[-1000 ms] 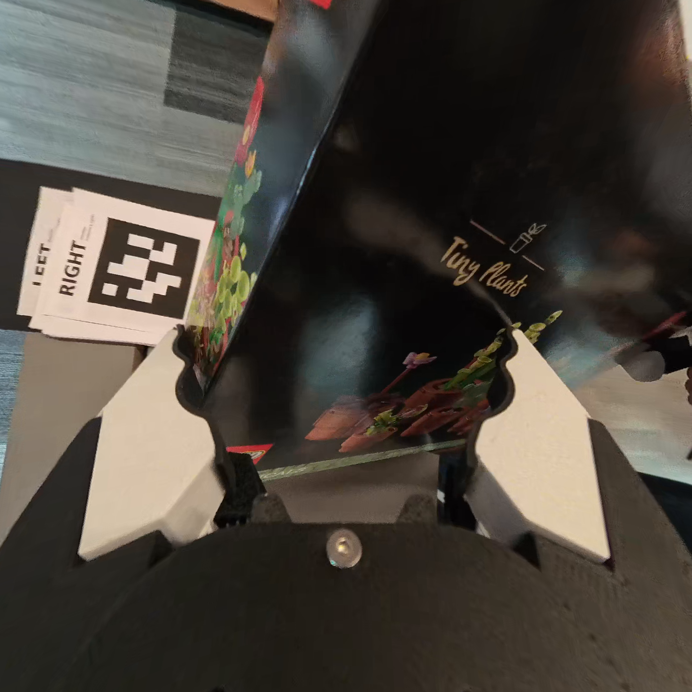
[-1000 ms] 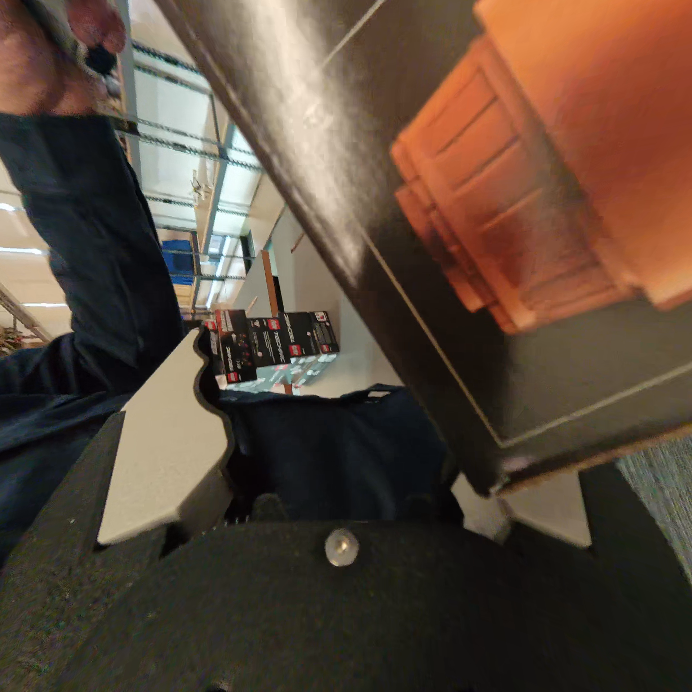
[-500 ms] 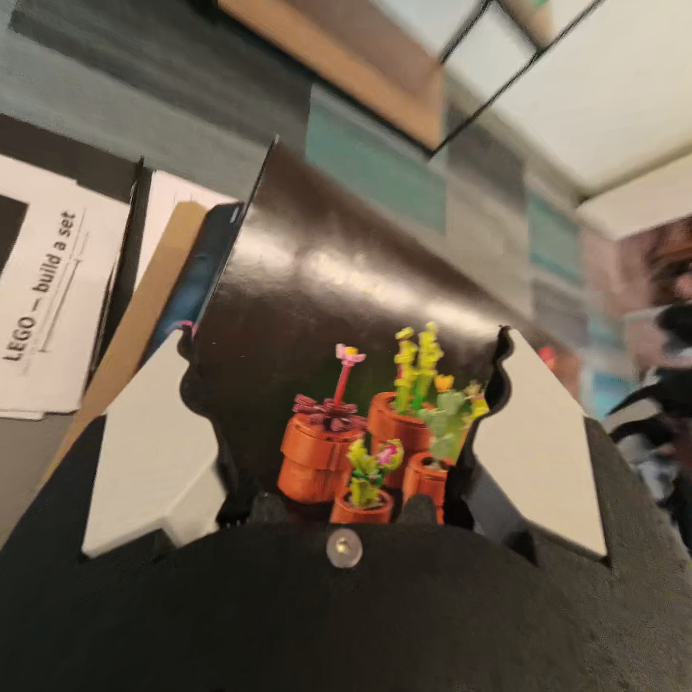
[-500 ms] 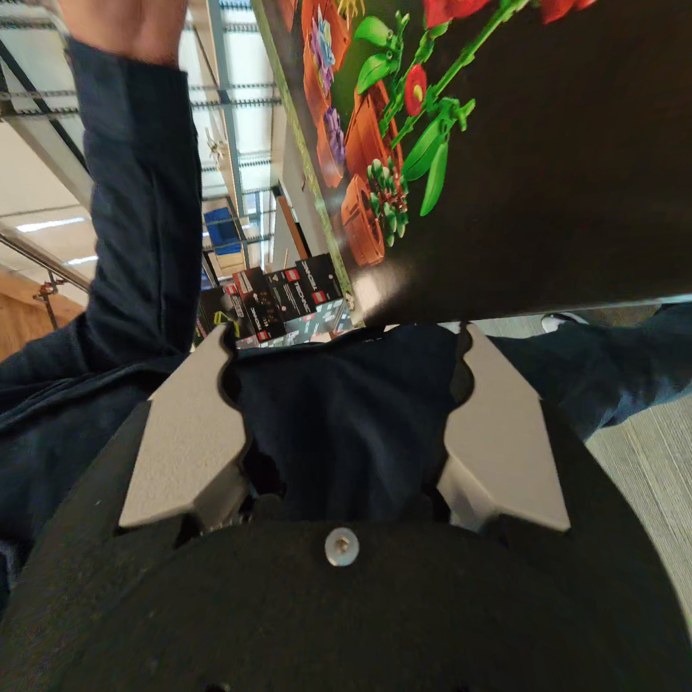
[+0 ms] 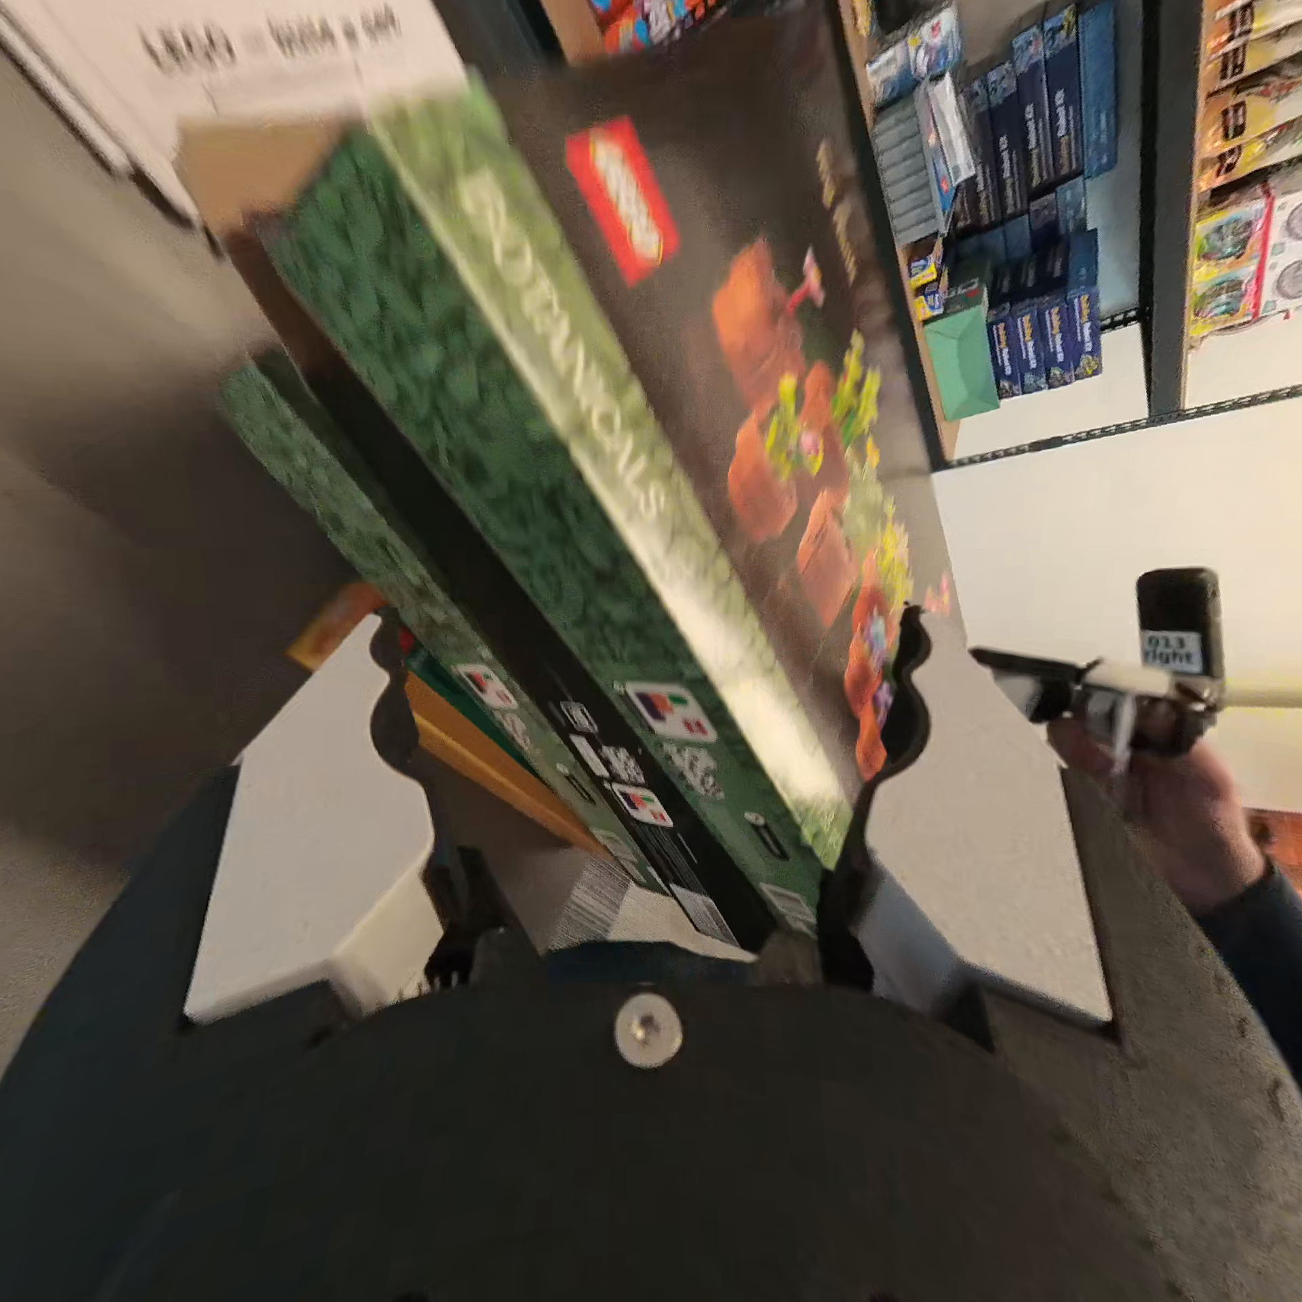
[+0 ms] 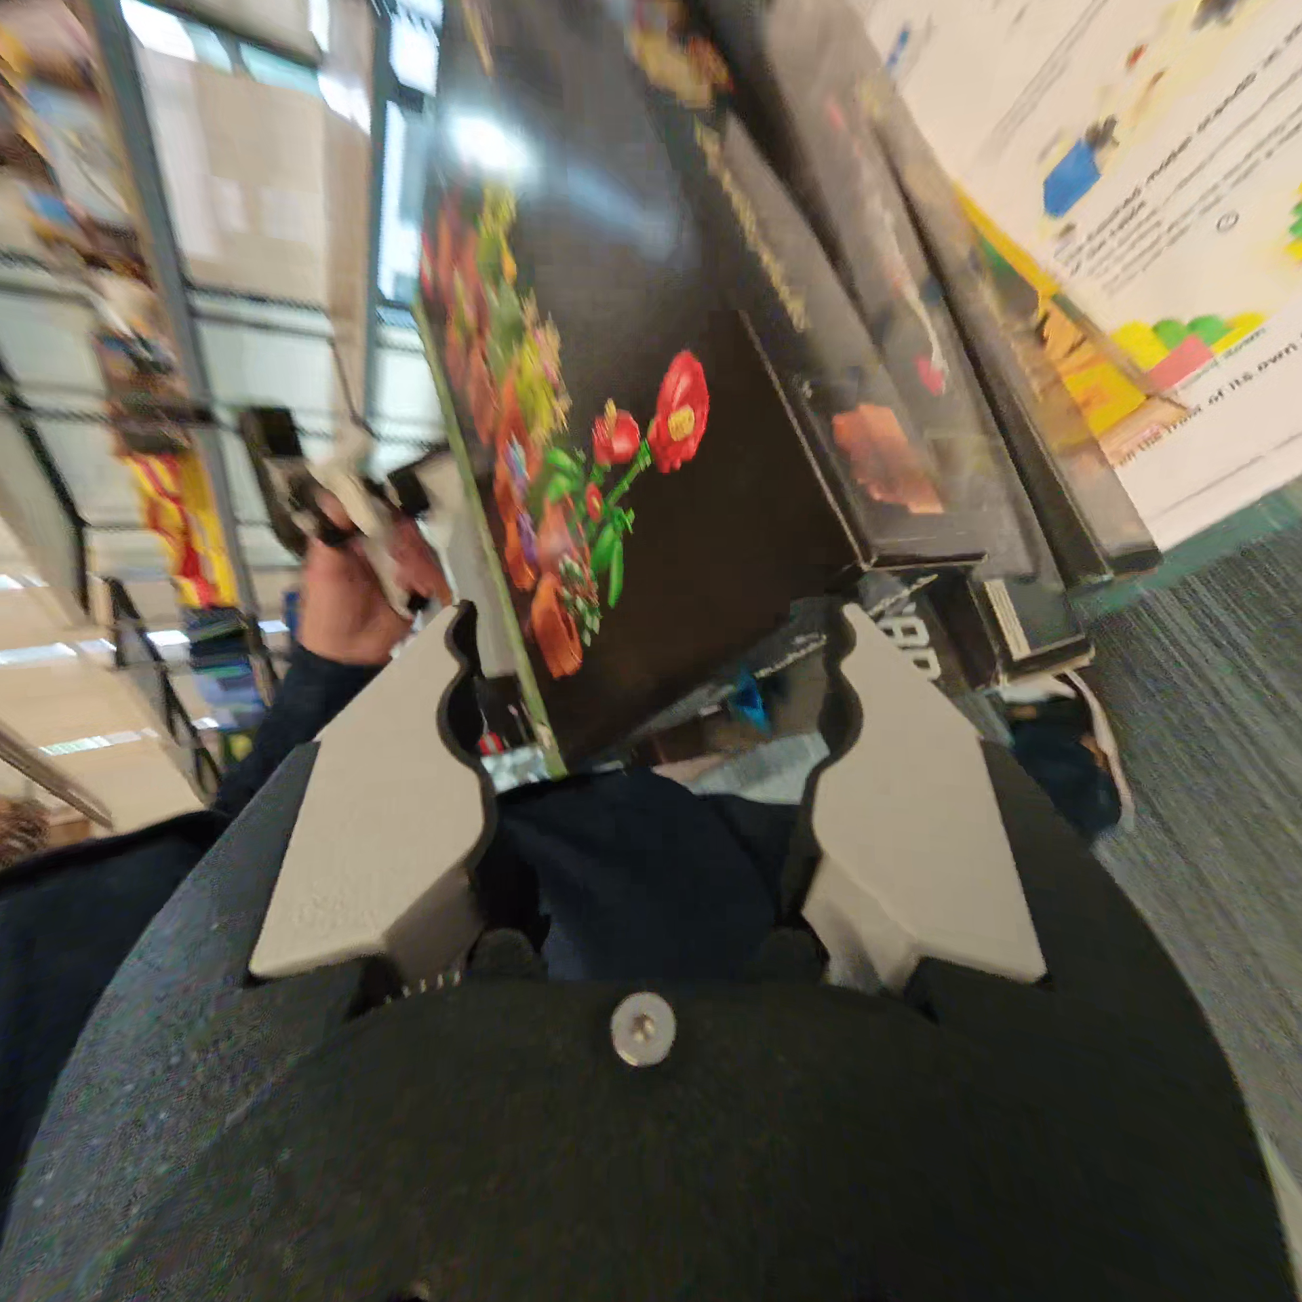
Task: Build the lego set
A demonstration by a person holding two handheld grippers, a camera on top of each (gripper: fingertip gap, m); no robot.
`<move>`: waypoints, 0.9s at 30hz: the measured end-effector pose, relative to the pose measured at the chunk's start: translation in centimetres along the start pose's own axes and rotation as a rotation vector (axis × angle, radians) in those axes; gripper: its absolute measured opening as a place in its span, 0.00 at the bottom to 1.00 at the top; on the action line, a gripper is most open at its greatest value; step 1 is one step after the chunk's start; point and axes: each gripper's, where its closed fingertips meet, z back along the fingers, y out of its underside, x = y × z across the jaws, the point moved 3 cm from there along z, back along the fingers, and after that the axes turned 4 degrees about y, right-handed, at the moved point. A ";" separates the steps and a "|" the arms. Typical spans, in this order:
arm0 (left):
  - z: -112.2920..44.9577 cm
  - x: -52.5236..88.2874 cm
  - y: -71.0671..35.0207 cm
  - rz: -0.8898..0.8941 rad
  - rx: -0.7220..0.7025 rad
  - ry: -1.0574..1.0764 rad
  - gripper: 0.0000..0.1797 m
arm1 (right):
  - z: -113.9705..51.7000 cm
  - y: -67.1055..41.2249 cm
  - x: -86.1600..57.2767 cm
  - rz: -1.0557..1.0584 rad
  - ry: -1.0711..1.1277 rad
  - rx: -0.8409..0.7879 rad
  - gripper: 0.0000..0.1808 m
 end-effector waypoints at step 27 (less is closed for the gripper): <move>-4.3 2.4 11.2 0.454 -0.124 0.320 0.88 | -18.0 -10.3 -11.4 -0.126 -0.355 0.282 0.63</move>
